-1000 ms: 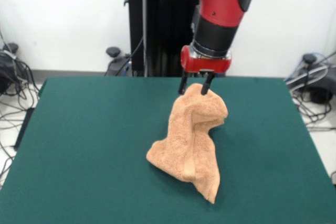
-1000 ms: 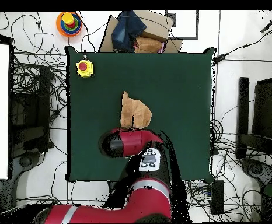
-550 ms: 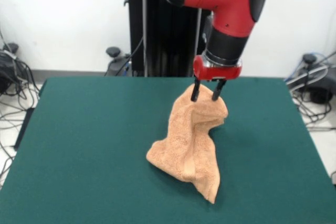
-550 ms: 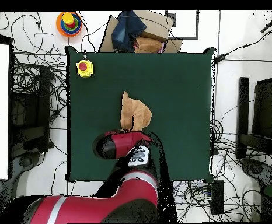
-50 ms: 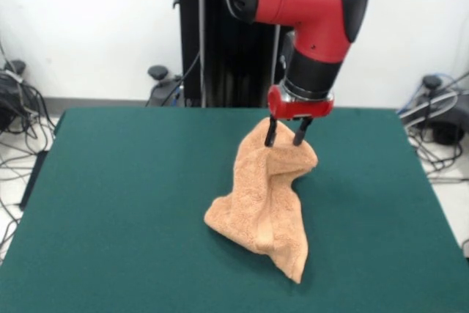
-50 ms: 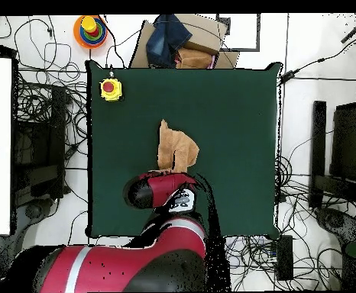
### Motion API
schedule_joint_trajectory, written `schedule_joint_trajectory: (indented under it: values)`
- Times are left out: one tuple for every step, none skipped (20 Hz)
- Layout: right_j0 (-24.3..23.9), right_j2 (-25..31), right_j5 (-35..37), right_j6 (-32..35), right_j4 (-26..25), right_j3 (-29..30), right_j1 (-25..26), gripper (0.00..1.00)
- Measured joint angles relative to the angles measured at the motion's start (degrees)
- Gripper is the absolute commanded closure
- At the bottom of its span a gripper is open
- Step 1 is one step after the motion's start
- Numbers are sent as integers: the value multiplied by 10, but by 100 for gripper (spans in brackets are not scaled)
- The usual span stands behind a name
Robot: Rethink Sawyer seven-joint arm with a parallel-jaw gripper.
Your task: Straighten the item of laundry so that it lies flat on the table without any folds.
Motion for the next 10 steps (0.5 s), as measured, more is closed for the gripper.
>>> schedule_joint_trajectory:
  values:
    - [-1,0,-1,0,0,0,1,0]
    - [-1,0,-2,0,0,0,1,0]
    - [-2,0,-3,0,0,0,1,0]
    - [-2,0,-4,0,0,0,1,0]
    - [-3,0,-5,0,0,0,1,0]
    - [-4,0,-6,0,0,0,2,0]
    - [-4,0,-7,0,0,0,2,0]
    - [-5,0,-9,0,0,0,1,0]
    - [-5,0,-11,0,0,0,2,0]
    - [-5,0,-12,0,0,0,2,0]
